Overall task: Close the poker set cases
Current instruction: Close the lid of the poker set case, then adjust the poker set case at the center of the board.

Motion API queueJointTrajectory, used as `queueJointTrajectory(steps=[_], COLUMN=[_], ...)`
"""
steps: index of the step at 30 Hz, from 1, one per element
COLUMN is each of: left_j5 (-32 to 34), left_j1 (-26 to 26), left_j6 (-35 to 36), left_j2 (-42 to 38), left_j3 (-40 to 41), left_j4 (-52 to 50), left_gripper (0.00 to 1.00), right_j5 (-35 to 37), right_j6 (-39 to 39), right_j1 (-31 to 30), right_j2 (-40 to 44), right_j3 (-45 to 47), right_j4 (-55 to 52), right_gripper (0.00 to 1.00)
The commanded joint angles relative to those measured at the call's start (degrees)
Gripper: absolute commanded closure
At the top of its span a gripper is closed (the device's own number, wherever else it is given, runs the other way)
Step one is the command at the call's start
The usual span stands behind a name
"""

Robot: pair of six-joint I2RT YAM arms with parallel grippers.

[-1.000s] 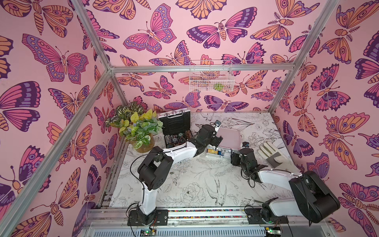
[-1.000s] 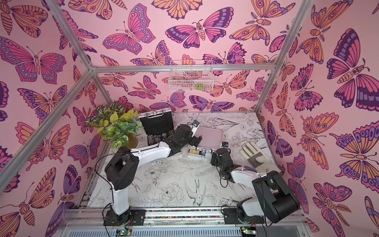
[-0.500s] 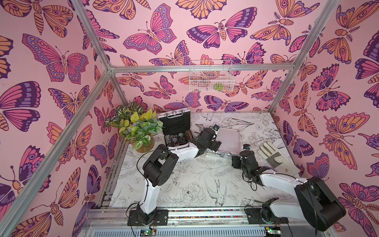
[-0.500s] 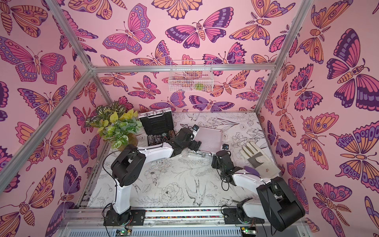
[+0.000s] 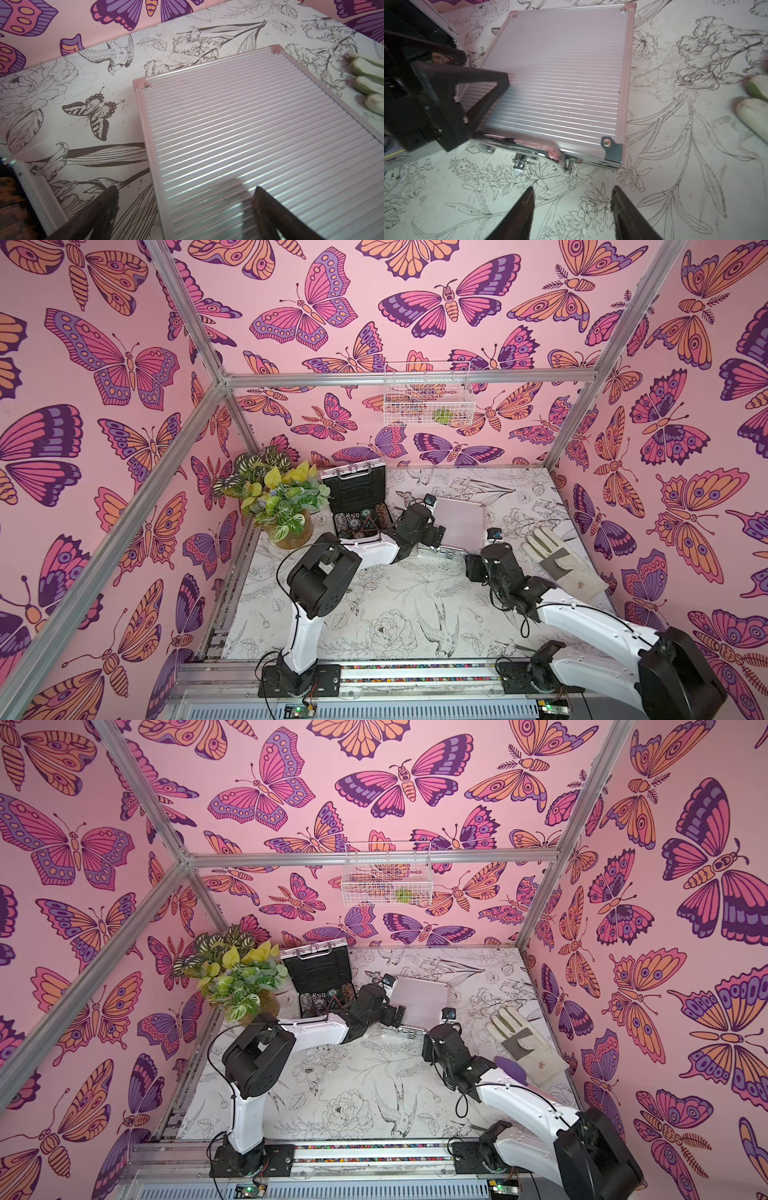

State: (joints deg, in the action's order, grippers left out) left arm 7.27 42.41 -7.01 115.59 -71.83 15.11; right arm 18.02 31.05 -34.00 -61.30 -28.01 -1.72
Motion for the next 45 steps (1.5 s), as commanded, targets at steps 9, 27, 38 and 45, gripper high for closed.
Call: queueJointTrajectory(steps=[9, 27, 38, 45], left_j5=[-0.41, 0.29, -0.32, -0.23], left_j1=[-0.31, -0.49, -1.87, -3.11], left_j6=[-1.49, -0.90, -1.16, -0.51], left_j2=[-2.04, -0.55, -2.66, -3.18], left_j3=[6.13, 3.82, 4.42, 4.25], left_j4=[-8.82, -9.31, -9.26, -9.31], left_gripper=[0.00, 0.00, 0.00, 0.00], right_j5=[-0.50, -14.56, -25.11, -28.79], right_j6=[-4.02, -6.71, -13.19, -13.18], right_j1=[-0.37, 4.29, 4.64, 4.60], right_j2=[0.84, -15.02, -23.02, -22.58], right_j3=[-6.13, -11.13, -16.99, -14.02], right_j4=[-3.14, 2.92, -4.28, -5.75], right_gripper=[0.29, 0.24, 0.30, 0.34])
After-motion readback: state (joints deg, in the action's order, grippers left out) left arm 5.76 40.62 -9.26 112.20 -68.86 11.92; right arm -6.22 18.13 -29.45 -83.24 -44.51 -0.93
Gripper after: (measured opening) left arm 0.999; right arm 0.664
